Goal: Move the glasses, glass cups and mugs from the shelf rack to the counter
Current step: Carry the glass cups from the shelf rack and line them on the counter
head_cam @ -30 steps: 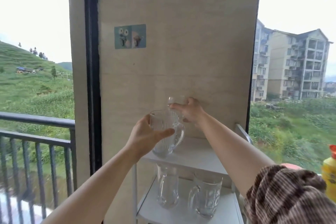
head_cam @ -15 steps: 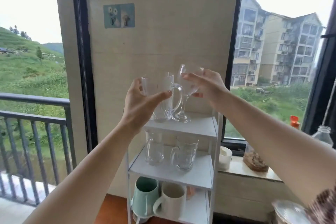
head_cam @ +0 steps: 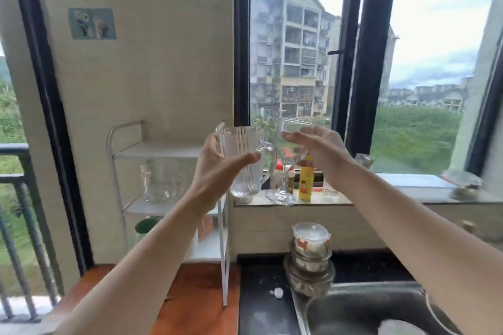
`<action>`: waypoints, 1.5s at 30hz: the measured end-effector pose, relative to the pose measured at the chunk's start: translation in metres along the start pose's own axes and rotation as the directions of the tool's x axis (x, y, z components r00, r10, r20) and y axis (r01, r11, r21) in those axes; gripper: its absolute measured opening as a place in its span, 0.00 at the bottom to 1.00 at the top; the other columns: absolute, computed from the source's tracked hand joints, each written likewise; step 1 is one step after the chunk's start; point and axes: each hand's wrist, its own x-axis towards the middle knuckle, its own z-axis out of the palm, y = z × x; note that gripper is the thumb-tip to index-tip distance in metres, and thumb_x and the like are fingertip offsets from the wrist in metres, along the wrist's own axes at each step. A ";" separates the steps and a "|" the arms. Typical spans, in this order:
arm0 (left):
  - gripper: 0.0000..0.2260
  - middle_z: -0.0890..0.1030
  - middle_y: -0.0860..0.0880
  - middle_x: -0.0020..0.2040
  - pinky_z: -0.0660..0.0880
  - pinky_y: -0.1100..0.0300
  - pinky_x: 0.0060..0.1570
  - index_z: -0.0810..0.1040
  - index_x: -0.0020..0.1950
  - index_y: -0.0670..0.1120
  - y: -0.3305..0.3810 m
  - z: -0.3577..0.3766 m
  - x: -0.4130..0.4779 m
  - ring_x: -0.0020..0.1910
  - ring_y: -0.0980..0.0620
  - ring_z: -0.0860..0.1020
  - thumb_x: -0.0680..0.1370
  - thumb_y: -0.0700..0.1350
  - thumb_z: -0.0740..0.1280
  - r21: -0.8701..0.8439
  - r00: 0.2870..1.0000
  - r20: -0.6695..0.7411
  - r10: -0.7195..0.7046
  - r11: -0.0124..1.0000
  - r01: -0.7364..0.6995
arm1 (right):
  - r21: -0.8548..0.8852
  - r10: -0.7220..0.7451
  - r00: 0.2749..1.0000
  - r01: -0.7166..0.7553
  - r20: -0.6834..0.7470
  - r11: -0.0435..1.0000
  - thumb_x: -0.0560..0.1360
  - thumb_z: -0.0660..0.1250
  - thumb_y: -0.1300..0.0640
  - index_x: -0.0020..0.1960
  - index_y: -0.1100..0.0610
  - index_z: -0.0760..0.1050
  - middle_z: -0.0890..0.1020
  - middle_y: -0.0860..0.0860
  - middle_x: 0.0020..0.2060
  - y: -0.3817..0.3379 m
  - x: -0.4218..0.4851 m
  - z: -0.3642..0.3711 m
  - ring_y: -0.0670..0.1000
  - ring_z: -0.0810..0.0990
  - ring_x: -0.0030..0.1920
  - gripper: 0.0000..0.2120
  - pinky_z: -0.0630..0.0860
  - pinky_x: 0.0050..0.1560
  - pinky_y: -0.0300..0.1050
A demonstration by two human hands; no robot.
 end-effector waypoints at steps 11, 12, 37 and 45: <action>0.28 0.80 0.56 0.46 0.73 0.75 0.33 0.70 0.55 0.51 0.062 0.194 -0.143 0.40 0.66 0.79 0.62 0.51 0.80 -0.092 0.959 0.282 -0.011 0.995 0.039 | -0.052 0.168 0.957 -0.185 -0.236 0.981 0.63 0.79 0.48 0.63 0.57 0.70 0.81 0.55 0.54 0.041 -0.188 -0.218 0.52 0.81 0.51 0.33 0.80 0.47 0.44; 0.28 0.80 0.55 0.46 0.73 0.73 0.34 0.70 0.56 0.51 0.066 0.215 -0.155 0.42 0.64 0.80 0.62 0.50 0.80 -0.112 0.948 0.317 -0.019 0.992 0.057 | -0.063 0.185 0.945 -0.209 -0.271 0.976 0.62 0.79 0.47 0.64 0.58 0.69 0.81 0.56 0.55 0.044 -0.204 -0.237 0.54 0.81 0.53 0.36 0.79 0.53 0.50; 0.39 0.77 0.55 0.56 0.72 0.58 0.57 0.66 0.68 0.54 0.159 0.750 -0.357 0.55 0.55 0.76 0.60 0.48 0.79 -0.270 0.389 0.905 0.173 0.940 0.209 | 0.050 0.301 0.415 -0.516 -0.859 0.855 0.61 0.80 0.60 0.61 0.54 0.73 0.80 0.49 0.48 0.168 -0.419 -0.680 0.49 0.80 0.51 0.30 0.78 0.56 0.51; 0.37 0.76 0.55 0.56 0.70 0.67 0.46 0.67 0.63 0.53 0.195 0.863 -0.429 0.55 0.56 0.75 0.58 0.48 0.79 -0.263 0.207 0.953 0.221 0.944 0.201 | 0.088 0.265 0.235 -0.571 -0.935 0.816 0.60 0.81 0.58 0.54 0.48 0.73 0.78 0.47 0.48 0.195 -0.486 -0.768 0.45 0.79 0.48 0.27 0.78 0.49 0.44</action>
